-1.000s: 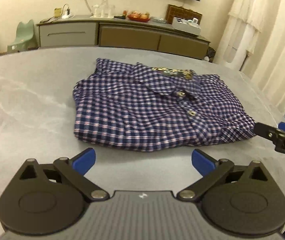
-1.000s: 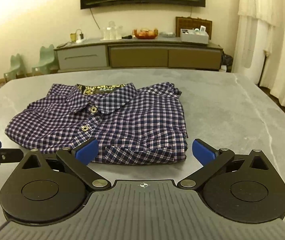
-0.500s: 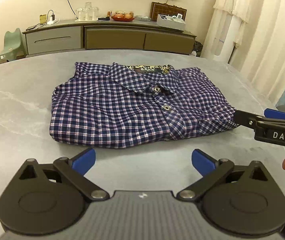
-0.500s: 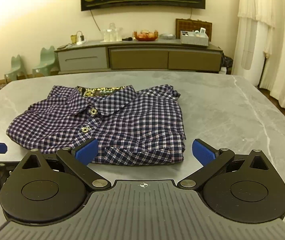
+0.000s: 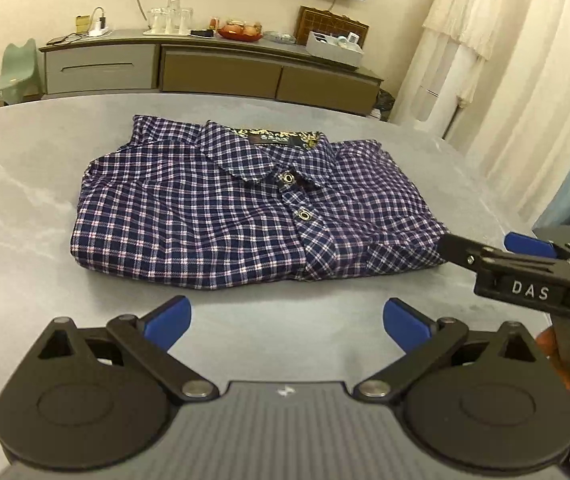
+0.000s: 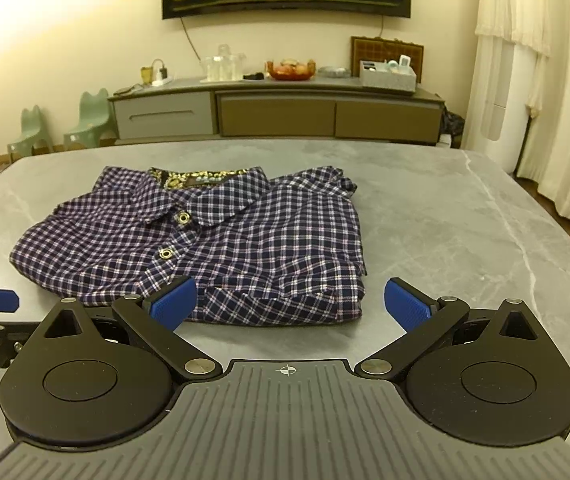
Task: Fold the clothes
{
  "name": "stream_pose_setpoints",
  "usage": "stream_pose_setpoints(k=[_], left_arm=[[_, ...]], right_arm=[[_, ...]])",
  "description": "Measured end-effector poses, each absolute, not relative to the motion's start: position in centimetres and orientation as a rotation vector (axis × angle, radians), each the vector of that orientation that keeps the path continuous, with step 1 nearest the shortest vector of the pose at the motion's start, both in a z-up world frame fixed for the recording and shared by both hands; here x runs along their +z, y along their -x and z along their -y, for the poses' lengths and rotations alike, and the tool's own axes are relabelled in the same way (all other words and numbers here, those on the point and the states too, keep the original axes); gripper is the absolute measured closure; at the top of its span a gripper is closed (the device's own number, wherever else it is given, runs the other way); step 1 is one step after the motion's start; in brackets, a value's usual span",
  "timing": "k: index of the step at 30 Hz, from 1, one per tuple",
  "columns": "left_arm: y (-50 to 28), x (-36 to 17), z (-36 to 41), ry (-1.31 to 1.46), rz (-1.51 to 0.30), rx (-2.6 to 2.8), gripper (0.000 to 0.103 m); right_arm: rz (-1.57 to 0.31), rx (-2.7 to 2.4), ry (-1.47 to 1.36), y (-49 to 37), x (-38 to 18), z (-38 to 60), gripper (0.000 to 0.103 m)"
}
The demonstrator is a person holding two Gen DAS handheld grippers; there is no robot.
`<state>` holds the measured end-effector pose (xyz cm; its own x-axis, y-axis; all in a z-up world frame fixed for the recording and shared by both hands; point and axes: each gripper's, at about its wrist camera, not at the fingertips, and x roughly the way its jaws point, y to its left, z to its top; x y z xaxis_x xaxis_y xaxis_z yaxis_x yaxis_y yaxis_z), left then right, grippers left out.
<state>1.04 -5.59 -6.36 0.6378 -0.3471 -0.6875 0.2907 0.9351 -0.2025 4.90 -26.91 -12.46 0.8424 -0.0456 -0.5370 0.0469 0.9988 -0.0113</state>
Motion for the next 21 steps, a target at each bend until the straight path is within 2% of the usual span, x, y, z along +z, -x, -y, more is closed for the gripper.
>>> stream_pose_setpoints(k=[21], left_arm=[[-0.51, -6.94, 5.36, 0.038, -0.811, -0.303, 0.000]], right_arm=[[-0.587, -0.042, 0.024, -4.74, -13.21, 27.21, 0.001]])
